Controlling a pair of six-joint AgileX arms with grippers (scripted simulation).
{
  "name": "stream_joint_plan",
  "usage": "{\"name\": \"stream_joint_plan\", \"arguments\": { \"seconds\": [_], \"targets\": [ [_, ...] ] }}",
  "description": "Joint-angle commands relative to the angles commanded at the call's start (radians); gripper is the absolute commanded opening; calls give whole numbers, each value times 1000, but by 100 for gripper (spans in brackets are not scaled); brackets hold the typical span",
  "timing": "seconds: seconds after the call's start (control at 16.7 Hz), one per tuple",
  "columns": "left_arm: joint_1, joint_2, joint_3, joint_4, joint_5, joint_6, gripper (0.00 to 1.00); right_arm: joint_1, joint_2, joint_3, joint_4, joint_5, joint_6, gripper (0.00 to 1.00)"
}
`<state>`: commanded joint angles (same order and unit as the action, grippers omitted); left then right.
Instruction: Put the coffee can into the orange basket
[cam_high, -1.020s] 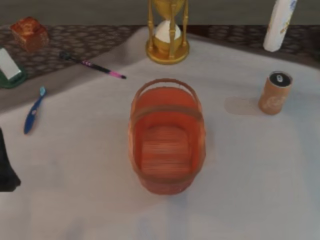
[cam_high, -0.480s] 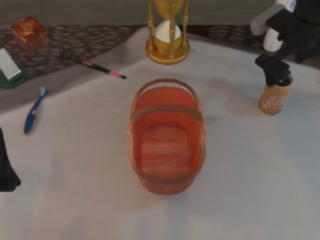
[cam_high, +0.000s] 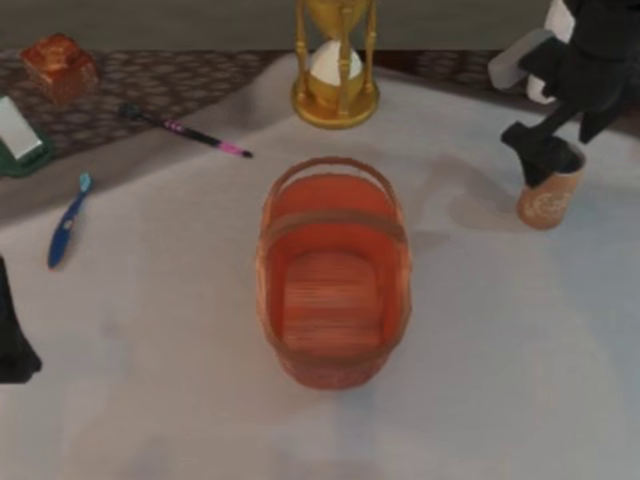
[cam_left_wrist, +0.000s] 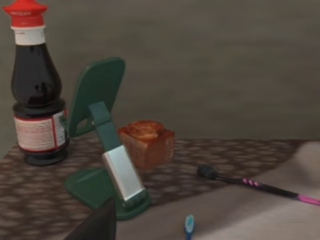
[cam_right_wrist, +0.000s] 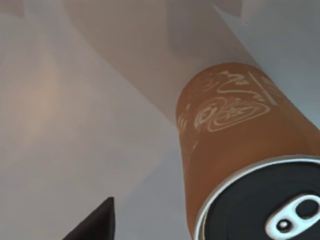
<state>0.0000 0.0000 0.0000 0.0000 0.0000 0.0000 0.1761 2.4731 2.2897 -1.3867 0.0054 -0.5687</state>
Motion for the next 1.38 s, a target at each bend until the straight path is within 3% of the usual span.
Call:
{"name": "stream_joint_plan", "arguments": {
  "seconds": [0.54,0.78,1.38],
  "targets": [
    [0,0,0,0,0,0,100,1,11,-172,183,0,1,100],
    [0,0,0,0,0,0,100,1,11,-177,188,0,1,100],
    [0,0,0,0,0,0,100,1,11,-177,188,0,1,25]
  ]
}}
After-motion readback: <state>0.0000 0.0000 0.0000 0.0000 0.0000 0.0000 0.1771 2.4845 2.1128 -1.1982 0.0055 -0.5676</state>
